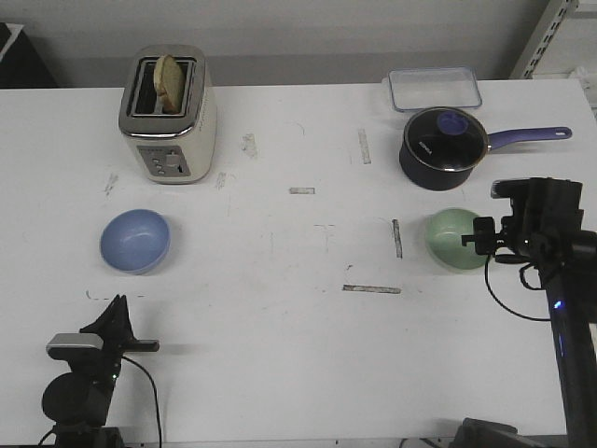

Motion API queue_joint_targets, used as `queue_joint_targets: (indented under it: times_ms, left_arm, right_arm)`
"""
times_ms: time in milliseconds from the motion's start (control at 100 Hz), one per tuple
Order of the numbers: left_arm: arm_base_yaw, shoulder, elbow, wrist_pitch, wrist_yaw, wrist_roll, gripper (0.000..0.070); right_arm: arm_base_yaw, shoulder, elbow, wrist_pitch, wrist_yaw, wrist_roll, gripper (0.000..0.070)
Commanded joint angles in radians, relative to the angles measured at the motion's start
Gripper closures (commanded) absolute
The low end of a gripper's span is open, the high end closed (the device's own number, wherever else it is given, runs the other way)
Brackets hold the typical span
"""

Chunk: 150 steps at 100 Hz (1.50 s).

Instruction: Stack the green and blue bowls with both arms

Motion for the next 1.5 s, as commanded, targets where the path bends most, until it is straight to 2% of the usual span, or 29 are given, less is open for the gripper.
queue_joint_targets:
  times_ms: [0,130,340,410,440,480,580,590,900,1100,1240,1380,1490]
  left_arm:
    - [0.002,-0.002,-0.021,0.009,0.000,-0.002,0.0699]
    - [0.002,-0.002,-0.021,0.009,0.000,-0.002,0.0699]
    - [0.002,-0.002,-0.021,0.009,0.000,-0.002,0.0699]
    - [0.002,-0.002,-0.021,0.009,0.000,-0.002,0.0699]
    - [0.002,-0.002,-0.021,0.009,0.000,-0.002,0.0699]
    - [0.002,-0.002,-0.021,0.009,0.000,-0.002,0.0699]
    - [0.002,-0.002,-0.021,0.009,0.000,-0.002,0.0699]
    - [0.002,-0.002,-0.021,0.009,0.000,-0.002,0.0699]
    - [0.002,-0.002,-0.021,0.010,0.000,-0.002,0.0699]
    - [0.002,-0.002,-0.021,0.010,0.000,-0.002,0.0699]
    - [0.002,-0.002,-0.021,0.010,0.000,-0.002,0.0699]
    - [0.002,-0.002,-0.021,0.010,0.000,-0.002,0.0699]
    - [0.002,-0.002,-0.021,0.009,0.000,-0.002,0.0699]
  right_arm:
    - [-0.026,0.065,0.013,-0.005,-0.029,-0.038,0.0278]
    - [-0.064,0.168,0.013,0.007,-0.076,-0.037,0.0278]
    - [-0.074,0.282,0.012,0.029,-0.076,-0.034,0.0282]
    - [-0.074,0.301,0.011,0.039,-0.077,-0.029,0.0310]
    - [-0.073,0.307,0.011,0.044,-0.077,-0.027,0.0339]
    - [-0.072,0.314,0.011,0.049,-0.077,-0.027,0.0410]
    - [-0.068,0.318,0.011,0.053,-0.077,-0.027,0.0688]
    - [-0.068,0.318,0.011,0.053,-0.077,-0.027,0.0700]
    - [-0.064,0.301,0.024,0.069,-0.080,-0.005,0.0700]
    - [0.009,0.230,0.101,0.061,-0.131,0.010,0.0700]
    - [0.148,0.183,0.160,0.073,-0.195,0.087,0.0700]
    - [0.354,0.180,0.174,0.121,-0.254,0.169,0.0700]
    - [0.523,0.217,0.174,0.162,-0.258,0.206,0.0700]
